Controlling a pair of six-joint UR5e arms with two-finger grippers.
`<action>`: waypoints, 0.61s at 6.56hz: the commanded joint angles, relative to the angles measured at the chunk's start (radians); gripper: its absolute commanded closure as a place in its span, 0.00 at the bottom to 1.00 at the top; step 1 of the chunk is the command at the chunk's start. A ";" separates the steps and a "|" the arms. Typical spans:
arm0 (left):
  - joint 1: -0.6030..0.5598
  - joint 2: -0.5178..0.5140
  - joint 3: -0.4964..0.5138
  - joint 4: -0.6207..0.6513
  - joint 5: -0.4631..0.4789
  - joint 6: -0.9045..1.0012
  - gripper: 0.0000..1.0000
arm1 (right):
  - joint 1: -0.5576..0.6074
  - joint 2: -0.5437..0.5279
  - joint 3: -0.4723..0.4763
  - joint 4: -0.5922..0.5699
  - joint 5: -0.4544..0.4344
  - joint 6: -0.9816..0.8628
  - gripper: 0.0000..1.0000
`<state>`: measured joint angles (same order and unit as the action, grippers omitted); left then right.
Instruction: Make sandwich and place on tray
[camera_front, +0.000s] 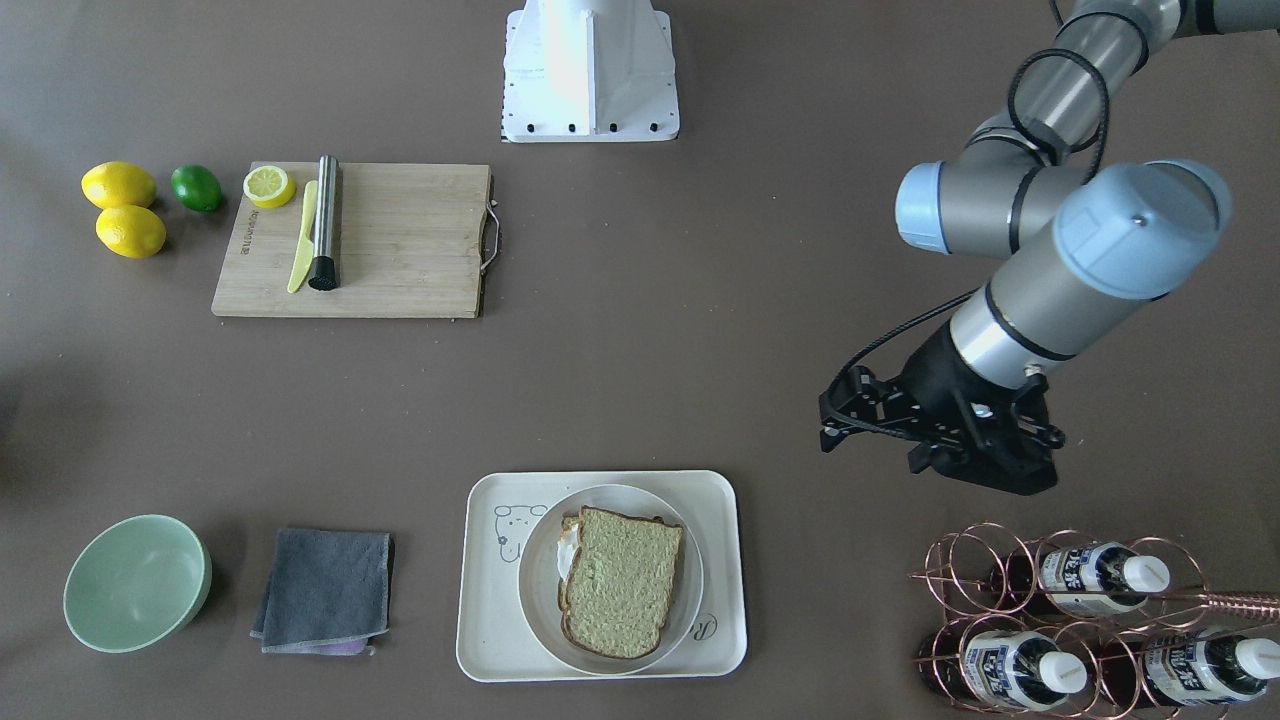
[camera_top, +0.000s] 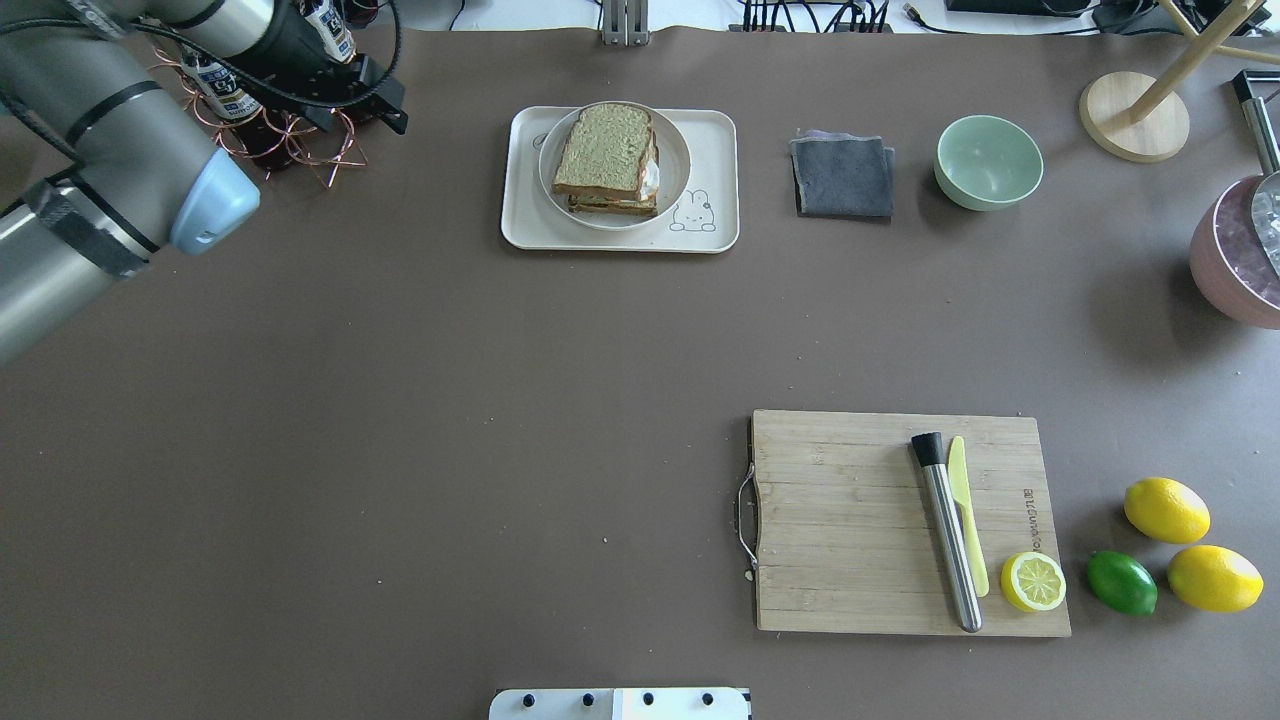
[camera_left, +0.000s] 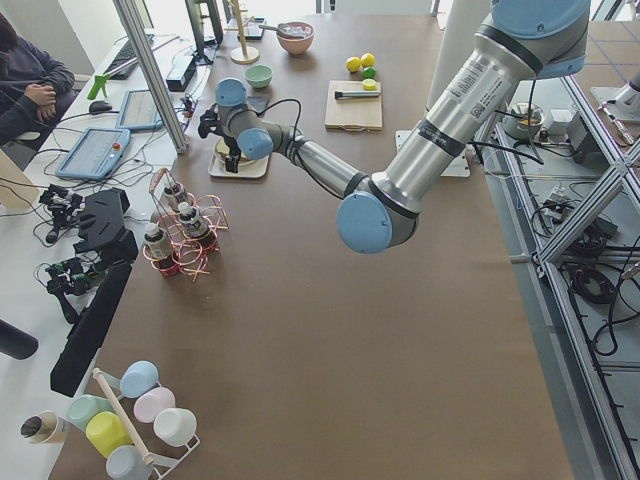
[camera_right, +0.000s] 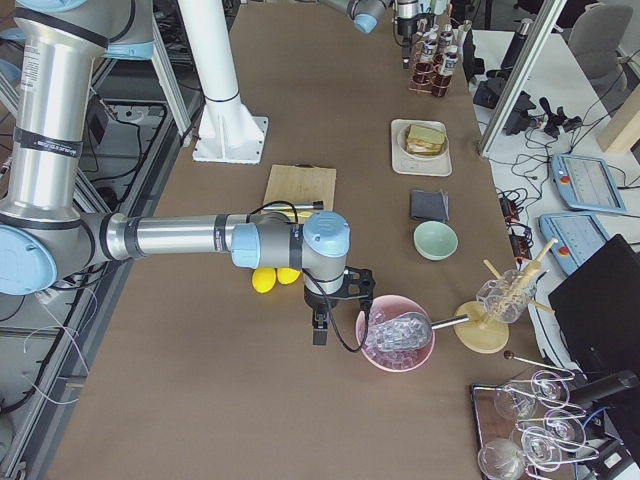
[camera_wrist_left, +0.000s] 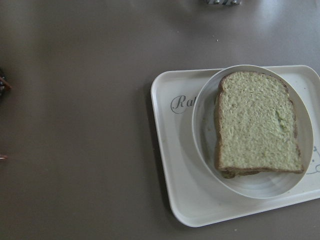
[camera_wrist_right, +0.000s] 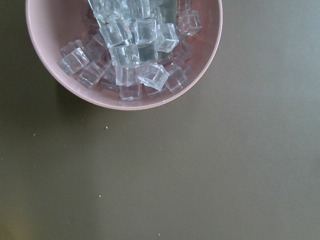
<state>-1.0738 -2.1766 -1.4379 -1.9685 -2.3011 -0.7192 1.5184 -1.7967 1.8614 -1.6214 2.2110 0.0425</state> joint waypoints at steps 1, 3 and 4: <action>-0.160 0.133 -0.029 0.002 -0.085 0.246 0.02 | -0.001 -0.003 -0.005 0.000 -0.001 0.000 0.00; -0.311 0.170 -0.053 0.203 -0.141 0.553 0.02 | 0.000 -0.003 -0.005 0.000 0.001 0.000 0.00; -0.399 0.181 -0.046 0.376 -0.130 0.833 0.02 | 0.000 -0.001 -0.005 0.000 0.001 0.000 0.00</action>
<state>-1.3769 -2.0121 -1.4839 -1.7691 -2.4332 -0.1669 1.5185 -1.7990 1.8563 -1.6214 2.2115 0.0426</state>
